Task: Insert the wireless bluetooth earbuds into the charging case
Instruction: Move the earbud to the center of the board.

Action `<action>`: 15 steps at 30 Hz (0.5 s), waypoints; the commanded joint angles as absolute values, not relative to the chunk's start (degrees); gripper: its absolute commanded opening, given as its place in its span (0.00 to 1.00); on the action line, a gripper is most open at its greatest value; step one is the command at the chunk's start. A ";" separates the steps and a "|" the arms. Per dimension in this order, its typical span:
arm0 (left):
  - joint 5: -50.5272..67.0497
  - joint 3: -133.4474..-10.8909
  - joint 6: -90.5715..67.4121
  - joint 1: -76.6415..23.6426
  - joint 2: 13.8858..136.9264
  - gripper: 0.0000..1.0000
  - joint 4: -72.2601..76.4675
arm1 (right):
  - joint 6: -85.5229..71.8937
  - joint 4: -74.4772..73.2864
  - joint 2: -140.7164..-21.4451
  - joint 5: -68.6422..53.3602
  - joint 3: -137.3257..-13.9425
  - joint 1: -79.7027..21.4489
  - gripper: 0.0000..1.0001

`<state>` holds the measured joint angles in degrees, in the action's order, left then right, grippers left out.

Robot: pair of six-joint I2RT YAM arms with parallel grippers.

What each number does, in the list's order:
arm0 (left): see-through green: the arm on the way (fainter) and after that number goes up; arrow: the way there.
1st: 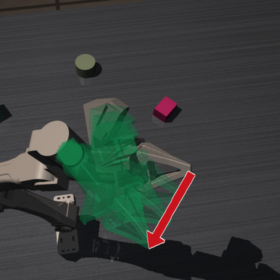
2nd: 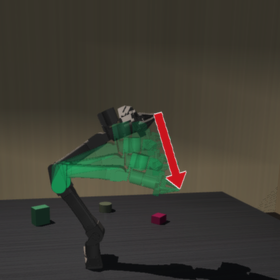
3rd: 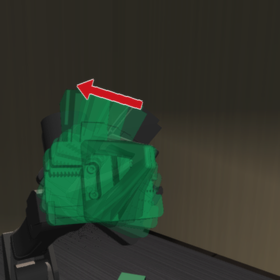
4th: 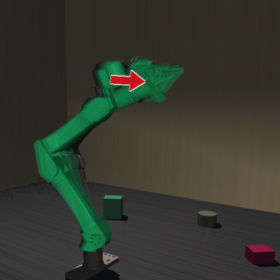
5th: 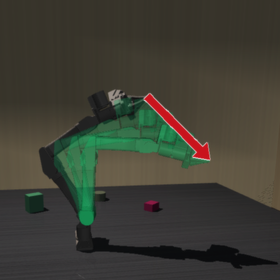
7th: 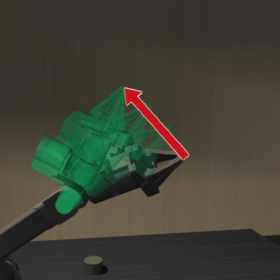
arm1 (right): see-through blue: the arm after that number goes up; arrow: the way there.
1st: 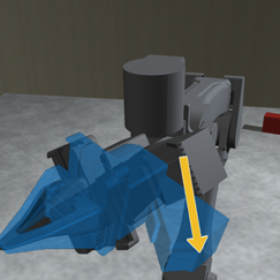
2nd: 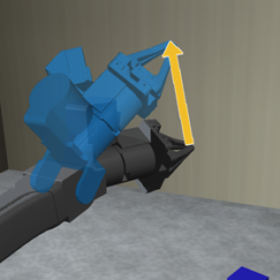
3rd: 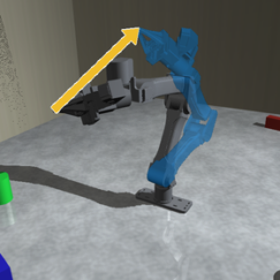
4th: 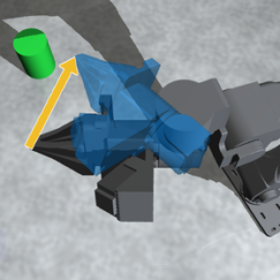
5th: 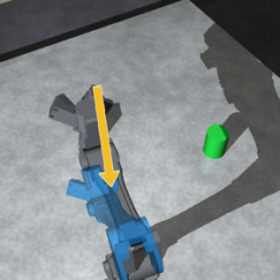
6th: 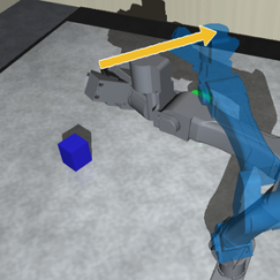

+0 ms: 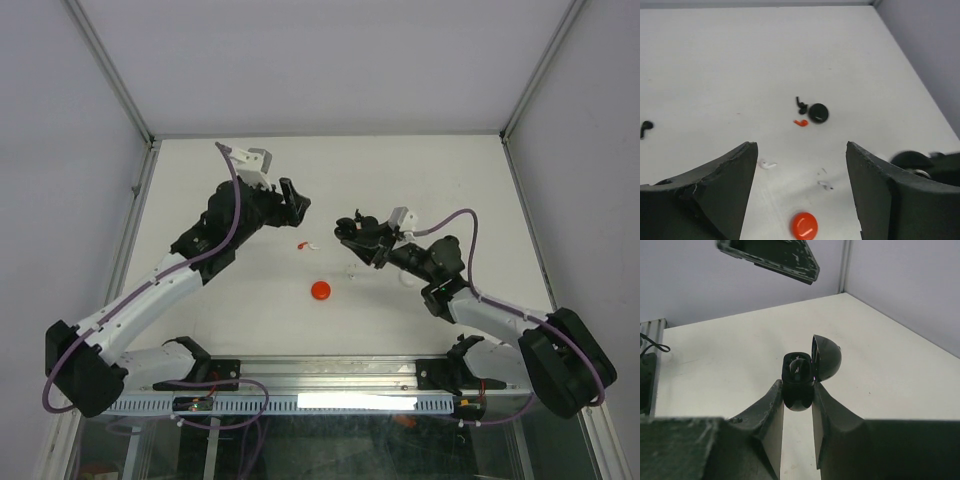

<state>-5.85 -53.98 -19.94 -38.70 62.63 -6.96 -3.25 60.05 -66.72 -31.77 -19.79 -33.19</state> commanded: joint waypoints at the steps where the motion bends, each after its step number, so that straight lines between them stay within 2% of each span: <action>1: -10.54 -58.45 -21.00 -32.18 68.52 0.73 -12.44 | 0.82 52.33 -61.66 -26.96 -19.01 -32.98 0.00; 8: -10.80 -64.68 -19.89 -23.42 82.48 0.71 -16.39 | 4.66 50.44 -57.67 -23.32 -16.85 -33.00 0.00; 15: -9.73 -72.06 -17.35 -17.27 96.11 0.64 -19.02 | 5.36 49.31 -57.00 -22.76 -16.54 -33.00 0.00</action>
